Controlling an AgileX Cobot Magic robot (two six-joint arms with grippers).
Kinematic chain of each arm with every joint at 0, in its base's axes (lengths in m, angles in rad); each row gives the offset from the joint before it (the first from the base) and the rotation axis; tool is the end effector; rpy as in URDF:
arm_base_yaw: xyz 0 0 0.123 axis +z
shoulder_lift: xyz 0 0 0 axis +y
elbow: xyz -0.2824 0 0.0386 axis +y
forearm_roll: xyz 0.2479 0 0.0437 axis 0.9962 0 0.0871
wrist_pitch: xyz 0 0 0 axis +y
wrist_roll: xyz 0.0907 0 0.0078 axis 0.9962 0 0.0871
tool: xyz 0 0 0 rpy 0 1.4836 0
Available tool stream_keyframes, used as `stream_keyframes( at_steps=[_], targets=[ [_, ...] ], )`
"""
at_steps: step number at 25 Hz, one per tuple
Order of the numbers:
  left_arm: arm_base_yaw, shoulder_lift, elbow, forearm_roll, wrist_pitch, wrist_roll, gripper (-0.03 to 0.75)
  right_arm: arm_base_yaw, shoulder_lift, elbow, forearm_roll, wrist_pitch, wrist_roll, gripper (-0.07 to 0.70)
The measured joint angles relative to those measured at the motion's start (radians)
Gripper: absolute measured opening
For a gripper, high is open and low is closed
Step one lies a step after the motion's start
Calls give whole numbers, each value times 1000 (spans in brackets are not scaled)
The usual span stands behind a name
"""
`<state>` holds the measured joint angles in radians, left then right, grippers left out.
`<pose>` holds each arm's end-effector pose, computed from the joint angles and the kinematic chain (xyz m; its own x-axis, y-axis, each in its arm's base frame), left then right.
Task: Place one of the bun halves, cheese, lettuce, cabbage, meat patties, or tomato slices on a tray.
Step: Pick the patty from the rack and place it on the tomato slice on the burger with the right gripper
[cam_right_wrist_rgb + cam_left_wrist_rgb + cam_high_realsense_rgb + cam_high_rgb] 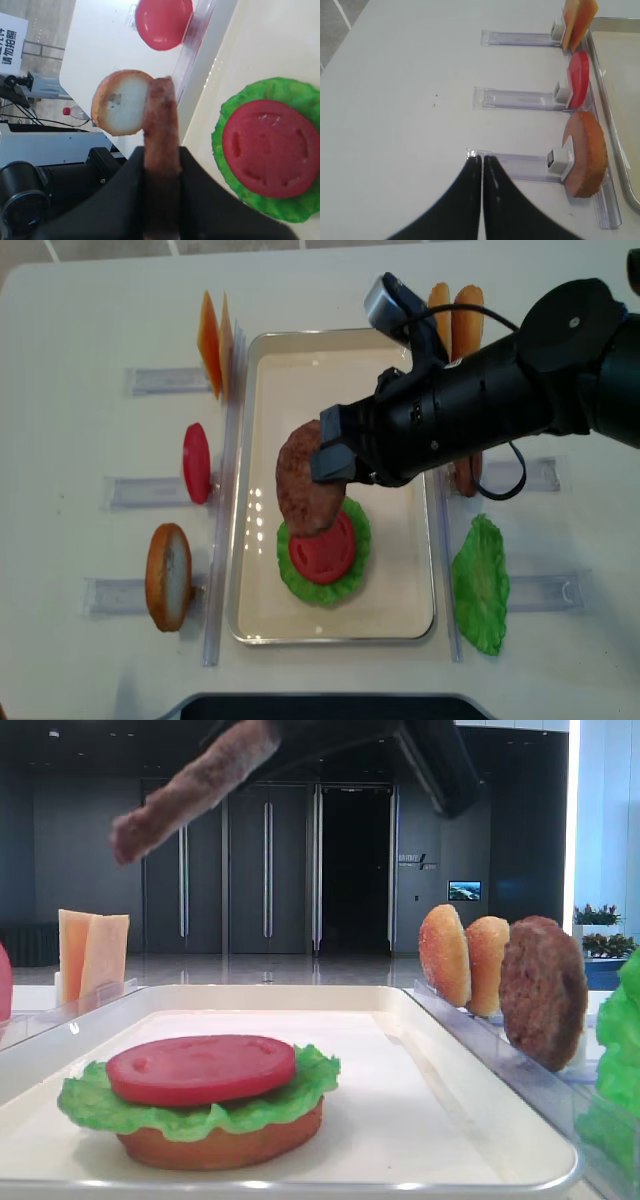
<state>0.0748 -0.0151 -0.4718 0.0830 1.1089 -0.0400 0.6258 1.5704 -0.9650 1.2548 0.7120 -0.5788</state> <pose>-0.0067 0.0063 0.2657 -0.5067 -0.0409 -0.8612 -0.1397 0.9896 0.0352 0.2244 0.2321 0.2501 -0.9261 -0.1359 -0.3519 -0.3668 0.5415 0.7564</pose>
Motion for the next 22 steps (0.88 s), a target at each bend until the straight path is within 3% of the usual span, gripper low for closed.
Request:
stream_keyframes(
  at_steps=[6,22],
  targets=[
    [0,0,0,0,0,0,0,3,90,4,18,50,-50,139],
    [0,0,0,0,0,0,0,3,252,10,98,51,-223,139]
  ],
)
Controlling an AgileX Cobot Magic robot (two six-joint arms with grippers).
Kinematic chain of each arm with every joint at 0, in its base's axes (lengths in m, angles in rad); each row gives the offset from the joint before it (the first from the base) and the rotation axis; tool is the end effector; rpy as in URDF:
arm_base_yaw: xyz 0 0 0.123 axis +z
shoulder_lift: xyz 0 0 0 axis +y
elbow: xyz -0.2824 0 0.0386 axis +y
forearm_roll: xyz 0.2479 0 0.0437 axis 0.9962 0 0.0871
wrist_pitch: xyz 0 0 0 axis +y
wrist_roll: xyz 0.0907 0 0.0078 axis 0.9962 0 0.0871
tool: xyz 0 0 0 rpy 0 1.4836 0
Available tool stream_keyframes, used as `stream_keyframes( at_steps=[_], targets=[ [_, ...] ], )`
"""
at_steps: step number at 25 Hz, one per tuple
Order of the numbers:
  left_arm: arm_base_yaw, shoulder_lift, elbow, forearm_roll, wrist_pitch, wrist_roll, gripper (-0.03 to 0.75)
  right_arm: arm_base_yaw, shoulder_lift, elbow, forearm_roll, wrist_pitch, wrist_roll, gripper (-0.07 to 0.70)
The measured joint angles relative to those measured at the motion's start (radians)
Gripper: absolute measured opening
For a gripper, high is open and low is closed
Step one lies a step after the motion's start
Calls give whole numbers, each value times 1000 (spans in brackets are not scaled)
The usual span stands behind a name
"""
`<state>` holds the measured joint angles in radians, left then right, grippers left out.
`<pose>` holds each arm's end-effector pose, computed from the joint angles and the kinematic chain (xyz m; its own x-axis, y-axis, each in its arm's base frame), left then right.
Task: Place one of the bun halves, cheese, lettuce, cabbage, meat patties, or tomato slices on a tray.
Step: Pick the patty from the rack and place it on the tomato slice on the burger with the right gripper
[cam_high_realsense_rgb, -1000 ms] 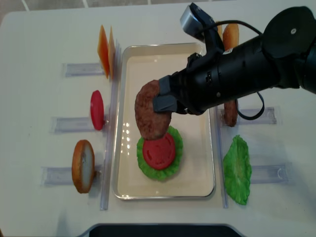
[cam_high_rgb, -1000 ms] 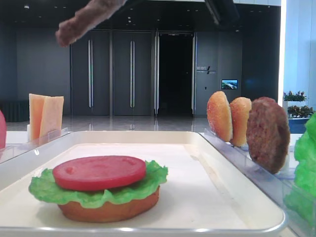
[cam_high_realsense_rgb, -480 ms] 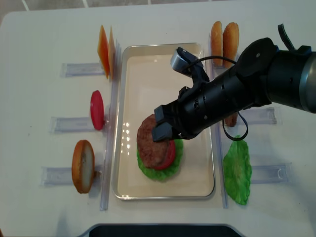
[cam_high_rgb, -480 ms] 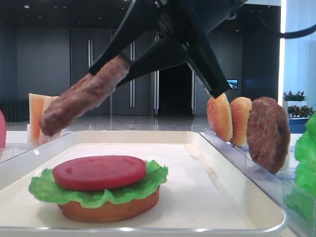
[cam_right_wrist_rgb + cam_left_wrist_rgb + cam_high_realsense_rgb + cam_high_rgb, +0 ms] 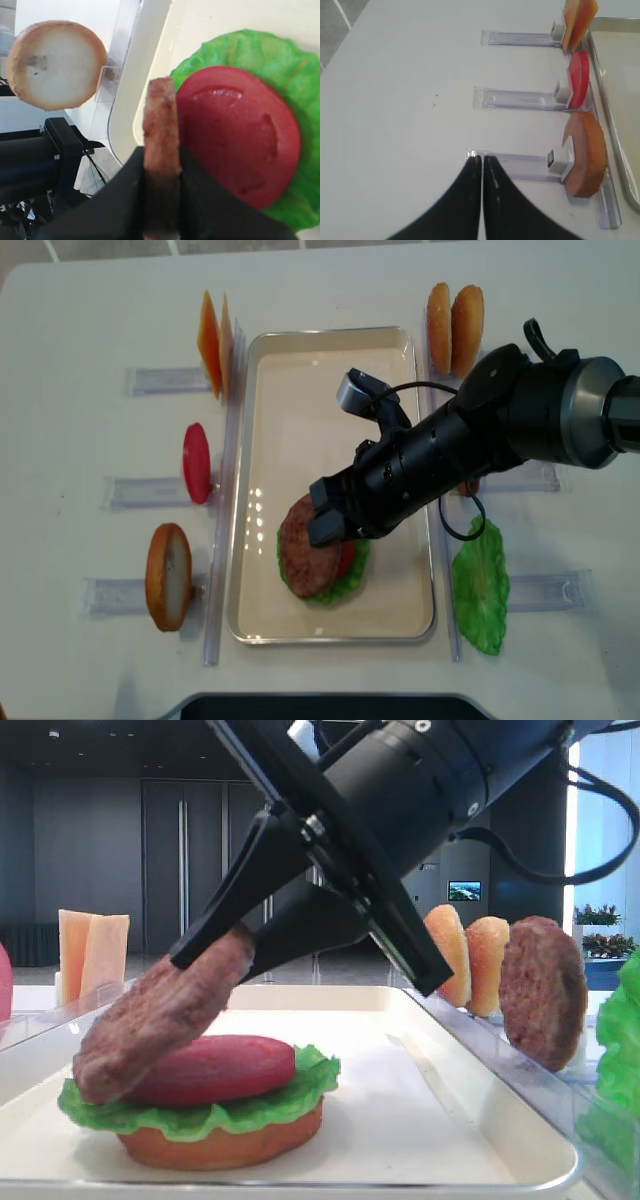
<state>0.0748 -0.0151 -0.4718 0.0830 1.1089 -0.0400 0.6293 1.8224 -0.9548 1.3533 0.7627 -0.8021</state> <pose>-0.0067 0.0063 0.2657 -0.5067 -0.0409 -0.8612 -0.1397 0.9896 0.0352 0.2374 0.2489 0.1702 -0.9344 -0.2651 -0.2379 -0.3500 0.5585 0.7521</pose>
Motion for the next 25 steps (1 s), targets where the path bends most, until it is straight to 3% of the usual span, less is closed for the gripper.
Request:
stream_keyframes(
  at_steps=[13,21,25],
  targets=[
    [0,0,0,0,0,0,-1,-3,12,0,1,-1,-28,165],
    [0,0,0,0,0,0,-1,-10,13,0,1,-1,-37,370],
    [0,0,0,0,0,0,-1,-11,-6,0,0,-14,-62,415]
  ],
)
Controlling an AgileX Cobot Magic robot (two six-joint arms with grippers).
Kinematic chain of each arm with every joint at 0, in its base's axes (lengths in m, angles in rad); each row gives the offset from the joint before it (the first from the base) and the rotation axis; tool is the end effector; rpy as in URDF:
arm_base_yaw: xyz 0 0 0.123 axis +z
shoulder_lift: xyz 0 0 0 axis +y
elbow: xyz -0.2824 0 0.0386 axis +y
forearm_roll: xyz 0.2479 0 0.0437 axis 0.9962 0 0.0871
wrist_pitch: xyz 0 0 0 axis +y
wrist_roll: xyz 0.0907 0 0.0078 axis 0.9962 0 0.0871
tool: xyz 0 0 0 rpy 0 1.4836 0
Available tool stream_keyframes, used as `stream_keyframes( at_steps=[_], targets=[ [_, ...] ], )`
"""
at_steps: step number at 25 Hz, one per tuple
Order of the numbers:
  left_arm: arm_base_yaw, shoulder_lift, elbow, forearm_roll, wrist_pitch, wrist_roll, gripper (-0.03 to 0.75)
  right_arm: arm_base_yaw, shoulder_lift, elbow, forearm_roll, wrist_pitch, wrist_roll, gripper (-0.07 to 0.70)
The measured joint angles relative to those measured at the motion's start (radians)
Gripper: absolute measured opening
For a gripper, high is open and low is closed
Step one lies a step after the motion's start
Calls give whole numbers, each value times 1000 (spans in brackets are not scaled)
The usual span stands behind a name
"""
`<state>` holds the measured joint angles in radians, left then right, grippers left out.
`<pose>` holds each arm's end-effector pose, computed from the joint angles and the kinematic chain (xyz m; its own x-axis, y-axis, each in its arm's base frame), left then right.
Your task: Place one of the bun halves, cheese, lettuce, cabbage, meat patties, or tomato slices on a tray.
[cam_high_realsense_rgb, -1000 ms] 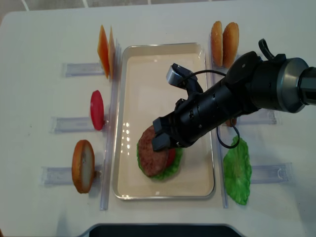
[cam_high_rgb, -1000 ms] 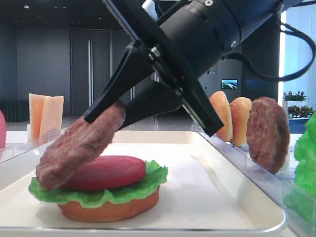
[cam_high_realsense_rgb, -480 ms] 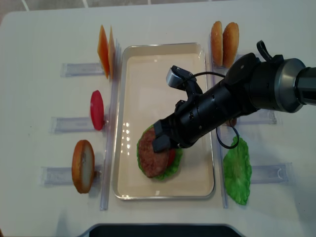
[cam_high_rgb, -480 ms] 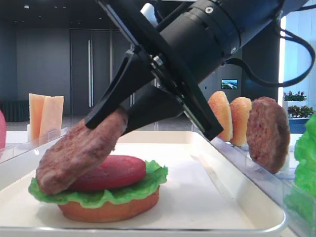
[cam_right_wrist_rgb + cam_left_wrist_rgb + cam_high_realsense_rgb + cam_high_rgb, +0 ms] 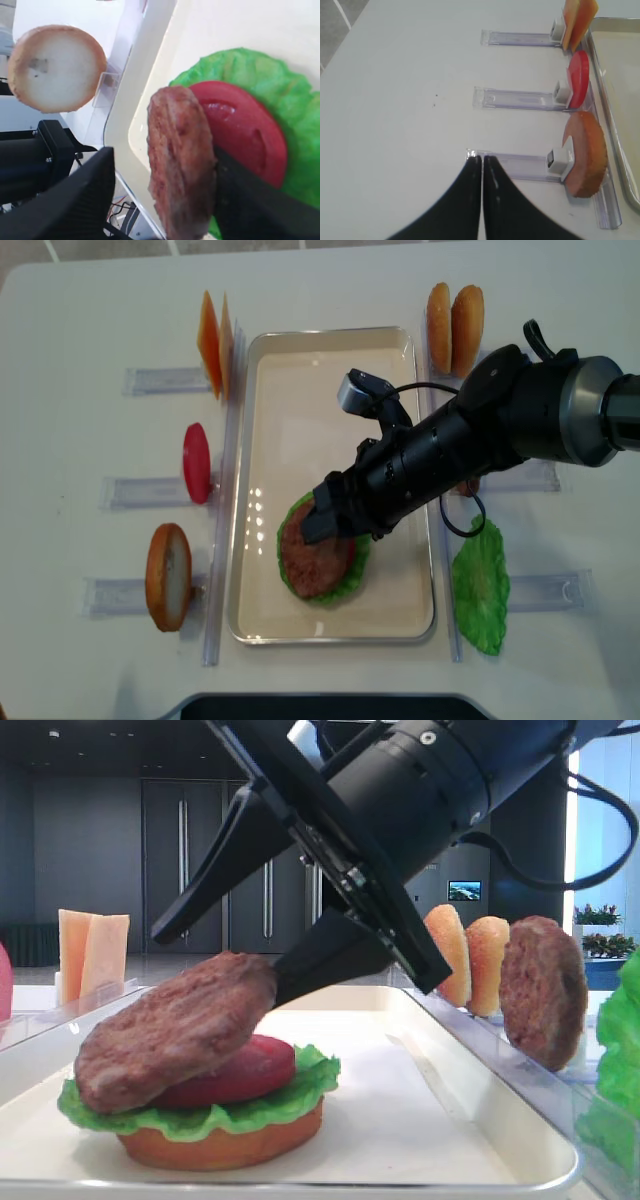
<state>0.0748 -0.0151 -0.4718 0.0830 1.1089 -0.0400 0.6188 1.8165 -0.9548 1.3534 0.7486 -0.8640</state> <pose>-0.0067 0.0063 0.2657 -0.5067 -0.0409 -0.8612 -0.1397 0.9896 0.0352 0.2410 0.2460 0.1717 -0.9132 -0.2813 -0.2950 -0.4054 0.5511 0.7293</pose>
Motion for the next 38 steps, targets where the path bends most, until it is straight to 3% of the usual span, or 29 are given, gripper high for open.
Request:
stream_keyframes(
  at_steps=[10,15,23,27,32,38],
  targets=[
    [0,0,0,0,0,0,-1,-19,-116,0,-98,-112,-13,429],
    [0,0,0,0,0,0,-1,-46,-178,0,-182,-124,1,429],
    [0,0,0,0,0,0,-1,-173,-327,0,-504,-96,255,429],
    [0,0,0,0,0,0,-1,-263,-404,0,-738,-35,450,430],
    [0,0,0,0,0,0,-1,-385,-472,0,-1057,101,686,430],
    [0,0,0,0,0,0,-1,-532,-502,0,-1274,272,779,430]
  ],
)
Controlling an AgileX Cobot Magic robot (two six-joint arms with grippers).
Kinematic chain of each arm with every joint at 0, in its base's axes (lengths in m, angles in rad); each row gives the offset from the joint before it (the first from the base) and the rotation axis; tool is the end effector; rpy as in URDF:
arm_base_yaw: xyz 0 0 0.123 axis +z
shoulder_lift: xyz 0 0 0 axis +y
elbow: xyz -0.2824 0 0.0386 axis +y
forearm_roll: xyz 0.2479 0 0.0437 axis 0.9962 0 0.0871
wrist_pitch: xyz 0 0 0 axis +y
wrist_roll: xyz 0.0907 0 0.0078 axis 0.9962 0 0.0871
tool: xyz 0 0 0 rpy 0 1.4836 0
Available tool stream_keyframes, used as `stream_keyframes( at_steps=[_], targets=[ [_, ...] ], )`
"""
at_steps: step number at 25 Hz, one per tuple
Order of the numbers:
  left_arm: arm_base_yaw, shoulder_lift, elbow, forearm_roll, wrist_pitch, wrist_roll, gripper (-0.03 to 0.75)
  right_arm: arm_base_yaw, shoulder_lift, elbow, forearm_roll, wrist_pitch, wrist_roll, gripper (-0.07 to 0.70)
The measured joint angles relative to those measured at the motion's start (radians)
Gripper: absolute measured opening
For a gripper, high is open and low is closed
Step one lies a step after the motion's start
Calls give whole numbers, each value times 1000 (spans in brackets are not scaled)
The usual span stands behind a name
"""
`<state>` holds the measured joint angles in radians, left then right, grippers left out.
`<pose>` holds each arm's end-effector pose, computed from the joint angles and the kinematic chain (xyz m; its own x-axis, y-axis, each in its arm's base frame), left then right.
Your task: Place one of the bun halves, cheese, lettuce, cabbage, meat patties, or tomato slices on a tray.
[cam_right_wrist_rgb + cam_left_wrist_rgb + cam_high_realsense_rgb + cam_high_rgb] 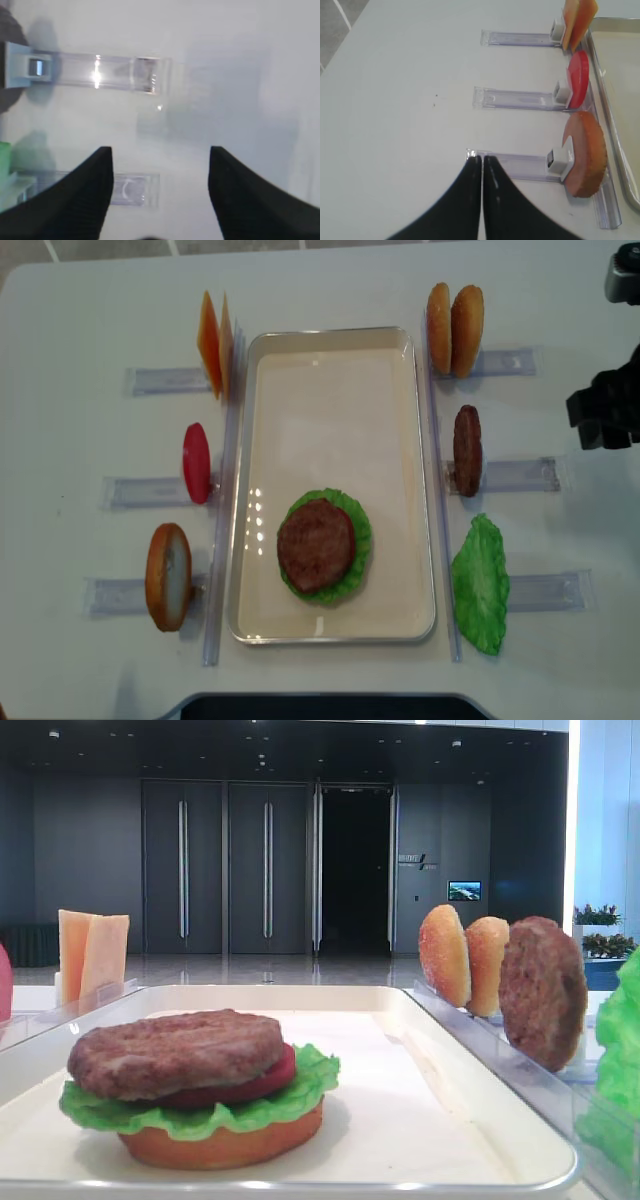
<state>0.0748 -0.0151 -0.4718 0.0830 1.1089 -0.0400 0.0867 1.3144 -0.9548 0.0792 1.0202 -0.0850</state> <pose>-0.0067 0.0063 0.2657 -0.5067 -0.0409 -0.8612 -0.1397 0.9896 0.0352 0.2367 0.0267 0.2723 -0.9521 -0.1263 -0.2785 -0.1465 0.9878 0.0527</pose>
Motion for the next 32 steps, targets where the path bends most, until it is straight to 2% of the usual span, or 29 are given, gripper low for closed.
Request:
stream_keyframes(
  at_steps=[3,8,16,22,32],
  targets=[
    [0,0,0,0,0,0,-1,-57,-1,0,-49,39,16,430],
    [0,0,0,0,0,0,-1,-119,-1,0,-69,68,18,430],
    [0,0,0,0,0,0,-1,-120,-59,0,-71,175,18,430],
    [0,0,0,0,0,0,-1,-109,-265,24,-69,198,40,429],
    [0,0,0,0,0,0,-1,-109,-739,277,-68,204,68,429]
  ],
)
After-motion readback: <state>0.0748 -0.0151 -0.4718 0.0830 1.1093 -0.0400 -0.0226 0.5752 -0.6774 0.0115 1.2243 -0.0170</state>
